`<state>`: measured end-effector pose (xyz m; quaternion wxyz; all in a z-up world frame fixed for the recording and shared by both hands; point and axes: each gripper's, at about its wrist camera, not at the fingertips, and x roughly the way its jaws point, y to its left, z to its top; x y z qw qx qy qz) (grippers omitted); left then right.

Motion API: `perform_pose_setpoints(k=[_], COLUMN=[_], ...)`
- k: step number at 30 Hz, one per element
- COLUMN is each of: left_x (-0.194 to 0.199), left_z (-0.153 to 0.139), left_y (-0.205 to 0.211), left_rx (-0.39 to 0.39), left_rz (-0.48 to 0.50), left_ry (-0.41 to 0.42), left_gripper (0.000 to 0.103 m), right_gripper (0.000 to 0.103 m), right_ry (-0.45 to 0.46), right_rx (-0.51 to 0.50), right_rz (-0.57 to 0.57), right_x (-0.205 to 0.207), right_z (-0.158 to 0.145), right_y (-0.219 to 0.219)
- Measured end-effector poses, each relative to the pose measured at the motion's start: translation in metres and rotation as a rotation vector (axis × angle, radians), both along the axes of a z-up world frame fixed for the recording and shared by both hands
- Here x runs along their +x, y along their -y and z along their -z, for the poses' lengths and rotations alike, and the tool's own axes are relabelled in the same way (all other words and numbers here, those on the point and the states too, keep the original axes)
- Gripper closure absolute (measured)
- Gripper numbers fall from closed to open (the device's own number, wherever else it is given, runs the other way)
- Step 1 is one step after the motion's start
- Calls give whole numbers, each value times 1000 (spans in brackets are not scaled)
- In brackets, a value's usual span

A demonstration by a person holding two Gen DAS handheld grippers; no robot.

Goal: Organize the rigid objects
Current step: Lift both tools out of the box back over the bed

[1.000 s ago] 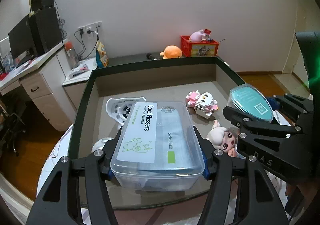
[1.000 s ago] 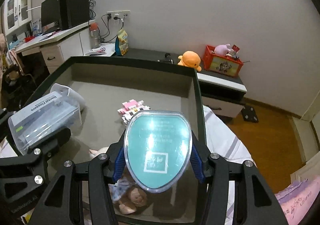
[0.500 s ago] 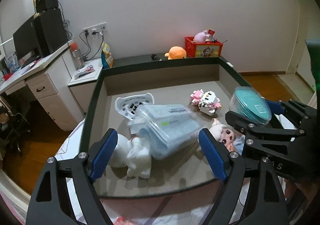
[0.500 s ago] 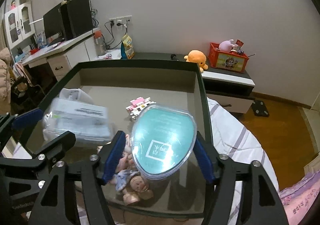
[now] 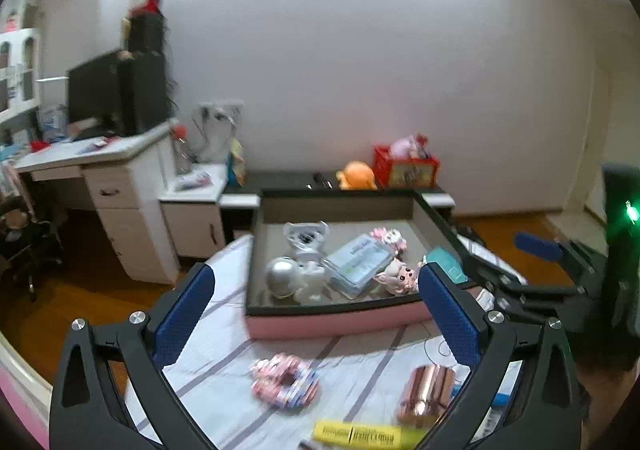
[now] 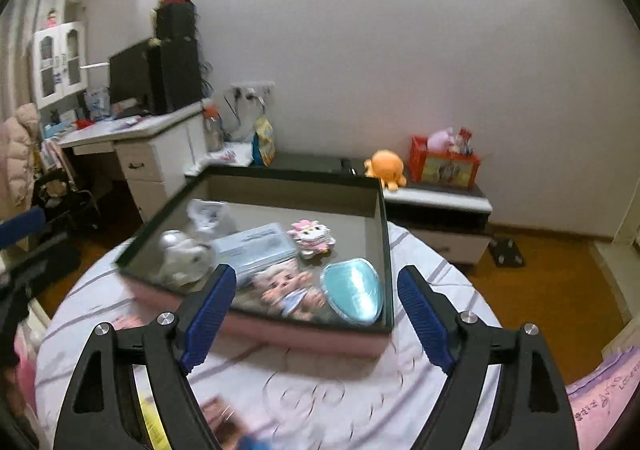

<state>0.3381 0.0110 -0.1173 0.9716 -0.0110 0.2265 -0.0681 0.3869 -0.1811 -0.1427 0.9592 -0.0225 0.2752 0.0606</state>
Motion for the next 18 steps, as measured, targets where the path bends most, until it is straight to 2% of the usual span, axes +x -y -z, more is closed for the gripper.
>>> perform_pose_setpoints(k=[2,3,5,11,15,18], left_x=[-26,-37,-65,-123,-155,-165], left_z=[-7,-10,-14,-12,-8,-2], left_y=[-7,-9,-14,-8,-9,-11], left_rx=[-4,-4,-2,64,84,59], left_rz=[-23,-38,-57,-76,-101,-80], left_ry=[54,76,128,196,270,261], left_gripper=[0,0,0,0,0,0], right_gripper=[11,1,0,0,0,0], right_ry=[36,60,113,226,283,293], right_rx=[2,5,4,-18,-18,-16], right_rz=[-9,-13,-5,13,33,37], right_x=[-27,-42,-71,-146,-179,-190], right_z=[-6,-10,-16,-20,-20,-20], right_y=[-3,-5,-8,-22,-19,-17])
